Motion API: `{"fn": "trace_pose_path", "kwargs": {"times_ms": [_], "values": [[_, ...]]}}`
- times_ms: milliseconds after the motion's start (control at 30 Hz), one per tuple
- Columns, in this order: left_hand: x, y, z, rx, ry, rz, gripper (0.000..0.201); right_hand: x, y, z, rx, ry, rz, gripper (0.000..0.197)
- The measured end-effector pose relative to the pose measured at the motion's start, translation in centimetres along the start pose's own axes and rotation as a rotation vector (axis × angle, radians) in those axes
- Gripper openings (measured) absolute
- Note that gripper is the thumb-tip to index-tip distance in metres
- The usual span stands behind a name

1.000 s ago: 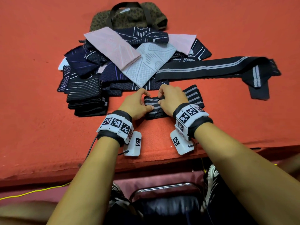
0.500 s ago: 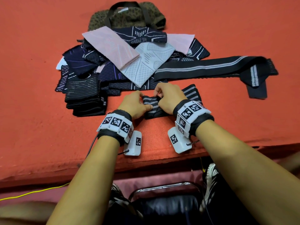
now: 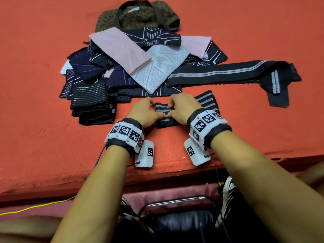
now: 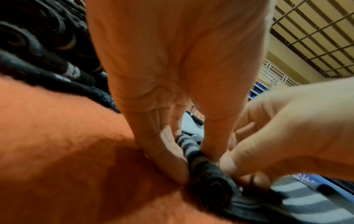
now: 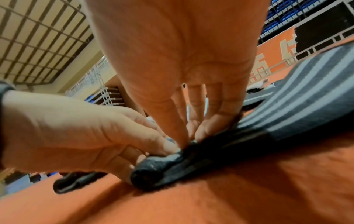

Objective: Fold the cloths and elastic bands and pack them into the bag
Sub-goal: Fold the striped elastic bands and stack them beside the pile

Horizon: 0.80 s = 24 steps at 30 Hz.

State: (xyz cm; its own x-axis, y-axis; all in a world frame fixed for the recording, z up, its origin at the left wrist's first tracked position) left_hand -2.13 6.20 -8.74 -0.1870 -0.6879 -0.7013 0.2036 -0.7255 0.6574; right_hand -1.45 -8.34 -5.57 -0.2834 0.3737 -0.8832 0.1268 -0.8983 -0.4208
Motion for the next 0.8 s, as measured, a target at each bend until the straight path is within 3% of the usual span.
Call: {"fn": "trace_pose_path", "kwargs": {"times_ms": [233, 400, 633, 800], "values": [[-1.2, -1.1, -0.1, -0.061, 0.025, 0.028, 0.025, 0.5, 1.9, -0.3, 0.076, -0.002, -0.009, 0.016], [-3.9, -2.8, 0.1, -0.112, 0.111, -0.002, 0.044, 1.7, -0.4, 0.7, -0.069, 0.031, -0.003, 0.009], [-5.6, -2.9, 0.7, -0.130, 0.171, -0.004, 0.023, 2.5, -1.6, 0.5, -0.053, -0.004, -0.004, 0.011], [-6.0, -0.3, 1.2, -0.042, 0.228, 0.042, 0.030, 2.5, -1.9, 0.7, -0.062, -0.058, -0.054, 0.019]]}}
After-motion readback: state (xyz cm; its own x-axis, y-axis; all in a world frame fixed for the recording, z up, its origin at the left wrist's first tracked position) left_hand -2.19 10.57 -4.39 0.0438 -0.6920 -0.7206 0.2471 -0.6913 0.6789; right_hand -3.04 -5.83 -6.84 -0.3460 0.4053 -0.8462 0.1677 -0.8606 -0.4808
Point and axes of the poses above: each hand's wrist, its own z-axis away from the middle knuckle, its own x-axis out of the palm, y = z × x, the point moved 6 cm from there along -z, towards the middle knuckle, and after that the axes turned 2 degrees about x, right-handed, at the moved point
